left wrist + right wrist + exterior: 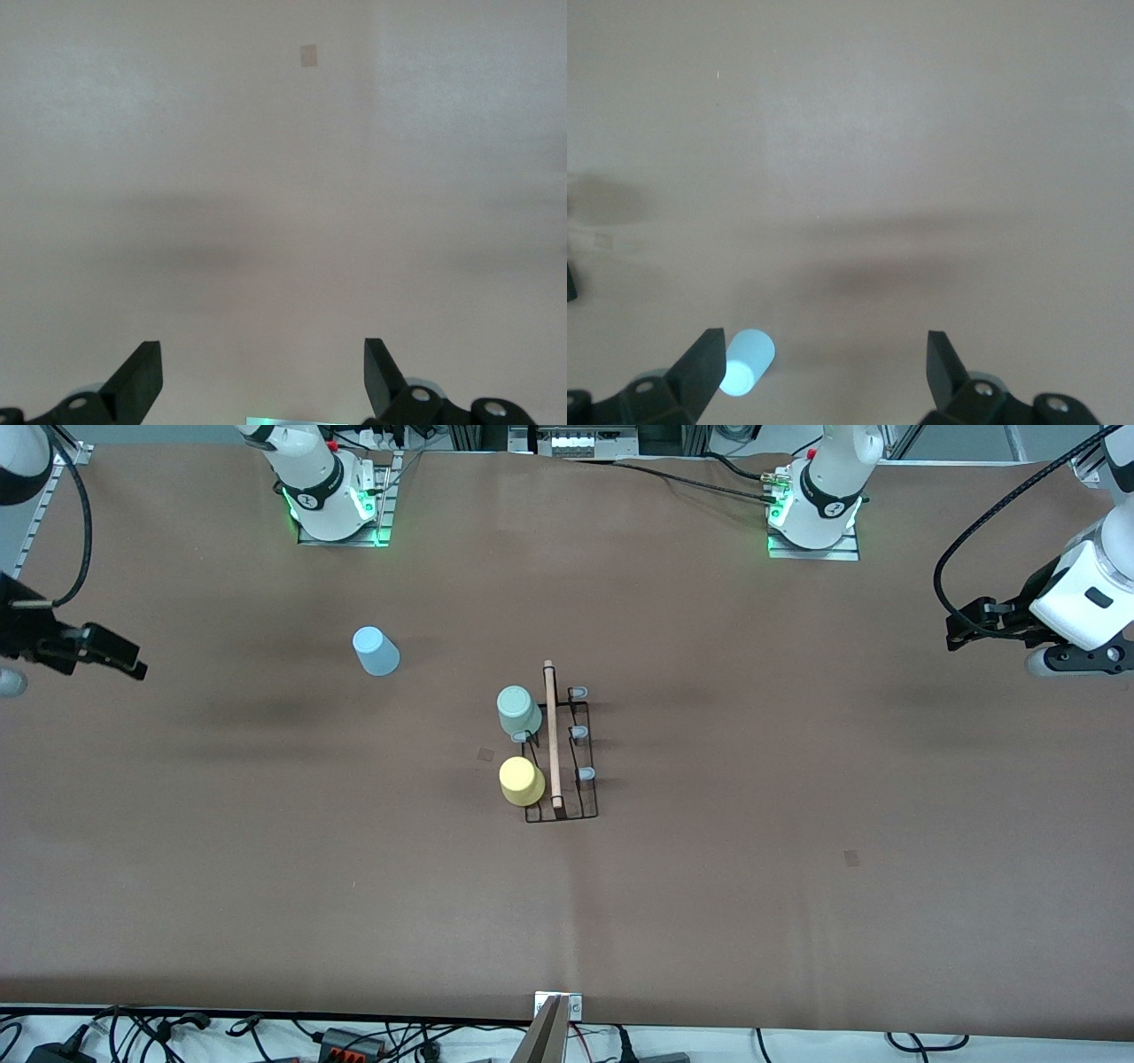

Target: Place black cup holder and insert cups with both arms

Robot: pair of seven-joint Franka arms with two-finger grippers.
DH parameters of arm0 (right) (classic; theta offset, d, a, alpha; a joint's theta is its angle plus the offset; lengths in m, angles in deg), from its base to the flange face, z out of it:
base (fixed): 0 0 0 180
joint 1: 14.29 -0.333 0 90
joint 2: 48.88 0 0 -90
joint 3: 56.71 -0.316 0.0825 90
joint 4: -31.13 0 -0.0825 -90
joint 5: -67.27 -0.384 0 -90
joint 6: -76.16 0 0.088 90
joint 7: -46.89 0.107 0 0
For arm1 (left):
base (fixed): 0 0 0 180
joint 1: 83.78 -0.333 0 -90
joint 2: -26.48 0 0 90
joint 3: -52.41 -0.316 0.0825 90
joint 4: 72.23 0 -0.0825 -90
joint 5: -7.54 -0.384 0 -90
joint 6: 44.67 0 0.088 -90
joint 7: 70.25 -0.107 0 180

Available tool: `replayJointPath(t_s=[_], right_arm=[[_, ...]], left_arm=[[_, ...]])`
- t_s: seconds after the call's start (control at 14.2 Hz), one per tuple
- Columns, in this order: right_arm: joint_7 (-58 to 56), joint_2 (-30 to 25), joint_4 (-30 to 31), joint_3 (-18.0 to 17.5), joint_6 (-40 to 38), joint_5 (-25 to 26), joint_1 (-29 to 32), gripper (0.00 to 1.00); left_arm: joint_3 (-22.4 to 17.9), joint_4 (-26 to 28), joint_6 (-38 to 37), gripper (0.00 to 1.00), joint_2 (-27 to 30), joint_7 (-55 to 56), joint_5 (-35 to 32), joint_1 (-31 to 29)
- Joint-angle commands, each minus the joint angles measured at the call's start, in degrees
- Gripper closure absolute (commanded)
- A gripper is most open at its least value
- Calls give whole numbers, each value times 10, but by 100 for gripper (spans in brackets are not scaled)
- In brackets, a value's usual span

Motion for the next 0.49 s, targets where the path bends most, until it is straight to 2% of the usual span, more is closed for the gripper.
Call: replayJointPath(t_s=[0.0,0.42], right_arm=[[-5,-19,23,3,14,9,-7,0],[-8,-17,3,0,4,8,-7,0]], left_arm=[[-2,1,4,0,1,-17,12,-1],[-3,1,4,0,1,-17,12,-1]])
